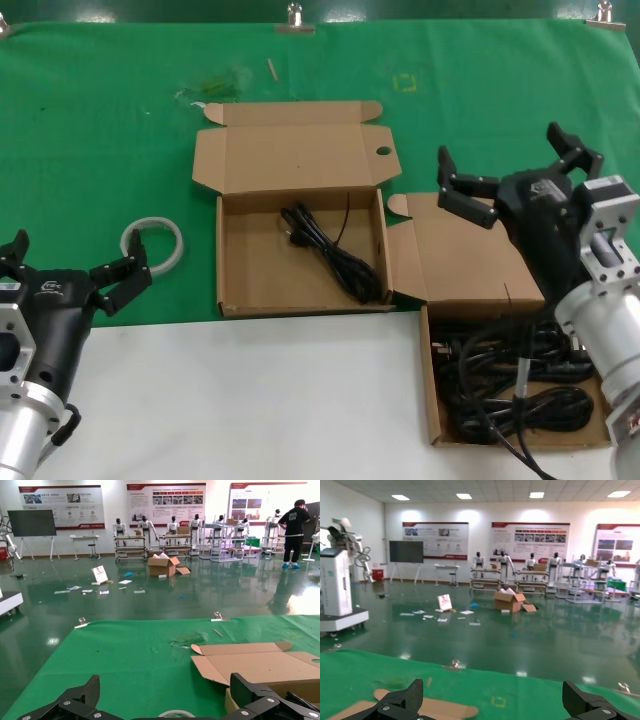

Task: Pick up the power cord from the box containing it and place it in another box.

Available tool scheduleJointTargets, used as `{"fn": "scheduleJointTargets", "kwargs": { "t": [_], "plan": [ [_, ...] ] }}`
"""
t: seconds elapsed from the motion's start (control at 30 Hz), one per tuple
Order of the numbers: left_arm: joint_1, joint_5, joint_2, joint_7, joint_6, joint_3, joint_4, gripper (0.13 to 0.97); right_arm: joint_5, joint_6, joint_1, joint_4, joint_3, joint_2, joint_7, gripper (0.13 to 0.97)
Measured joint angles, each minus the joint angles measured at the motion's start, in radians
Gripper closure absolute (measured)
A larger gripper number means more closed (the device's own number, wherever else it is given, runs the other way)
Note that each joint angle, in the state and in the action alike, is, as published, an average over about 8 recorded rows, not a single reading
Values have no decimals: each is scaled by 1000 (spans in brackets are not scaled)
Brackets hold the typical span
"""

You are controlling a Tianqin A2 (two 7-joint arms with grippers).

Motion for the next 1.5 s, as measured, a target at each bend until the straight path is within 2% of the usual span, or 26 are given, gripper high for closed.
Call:
{"fn": "scheduleJointTargets", "kwargs": {
  "t": [0.23,0.73,1.5],
  "plan": [
    [0,0,0,0,0,0,0,164,-56,-23,-58,-3,76,-28,25,129],
    [0,0,0,0,0,0,0,132,-166,-68,-172,-8,224,-84,73,129],
    [0,0,0,0,0,0,0,132,-174,-71,-180,-9,234,-88,76,129]
  ]
}}
